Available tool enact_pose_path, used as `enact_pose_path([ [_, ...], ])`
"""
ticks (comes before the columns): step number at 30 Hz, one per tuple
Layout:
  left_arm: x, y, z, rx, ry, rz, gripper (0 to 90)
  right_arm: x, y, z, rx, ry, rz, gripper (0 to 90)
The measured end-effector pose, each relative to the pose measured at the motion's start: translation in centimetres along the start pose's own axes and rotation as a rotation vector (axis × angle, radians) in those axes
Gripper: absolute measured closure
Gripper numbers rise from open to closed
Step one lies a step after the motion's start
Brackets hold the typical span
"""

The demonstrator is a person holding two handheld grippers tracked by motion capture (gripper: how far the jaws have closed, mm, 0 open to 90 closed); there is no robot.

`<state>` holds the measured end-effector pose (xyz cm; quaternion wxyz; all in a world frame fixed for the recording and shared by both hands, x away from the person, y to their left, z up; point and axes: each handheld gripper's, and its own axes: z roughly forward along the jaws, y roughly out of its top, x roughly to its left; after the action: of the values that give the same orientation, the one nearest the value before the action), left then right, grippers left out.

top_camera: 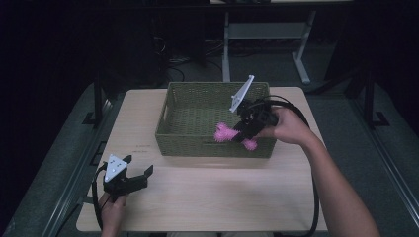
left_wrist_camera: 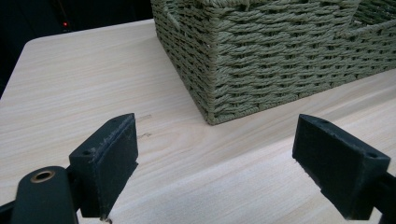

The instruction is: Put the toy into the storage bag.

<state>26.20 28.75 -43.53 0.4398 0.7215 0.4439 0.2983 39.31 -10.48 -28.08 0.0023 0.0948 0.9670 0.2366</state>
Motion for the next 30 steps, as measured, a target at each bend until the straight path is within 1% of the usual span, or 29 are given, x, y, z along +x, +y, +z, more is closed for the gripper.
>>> enact_pose_path([
  [6, -0.1, 0.0, 0.0, 0.0, 0.001, 0.001, 13.7, -0.6, 0.5, -0.4, -0.004, -0.008, 0.0, 58.2],
  [8, -0.1, 0.0, 0.0, 0.001, -0.001, 0.002, 13.7, -0.7, 0.7, -0.6, 0.002, -0.011, 0.001, 58.2],
  [16, -0.1, 0.0, 0.0, -0.004, 0.0, -0.003, 13.7, -1.7, 1.1, -1.2, -0.007, -0.021, 0.015, 58.2],
  [25, -0.1, 0.0, 0.1, -0.001, 0.0, -0.001, 13.7, -3.1, 1.3, -1.3, -0.01, -0.022, 0.041, 58.2],
  [28, 0.0, 0.0, 0.1, -0.003, -0.002, -0.003, 13.7, -3.6, 1.5, -1.3, 0.0, -0.027, 0.045, 58.2],
  [30, -0.1, 0.0, 0.1, -0.002, -0.002, 0.0, 13.7, -4.0, 1.5, -1.3, -0.009, -0.022, 0.052, 58.2],
])
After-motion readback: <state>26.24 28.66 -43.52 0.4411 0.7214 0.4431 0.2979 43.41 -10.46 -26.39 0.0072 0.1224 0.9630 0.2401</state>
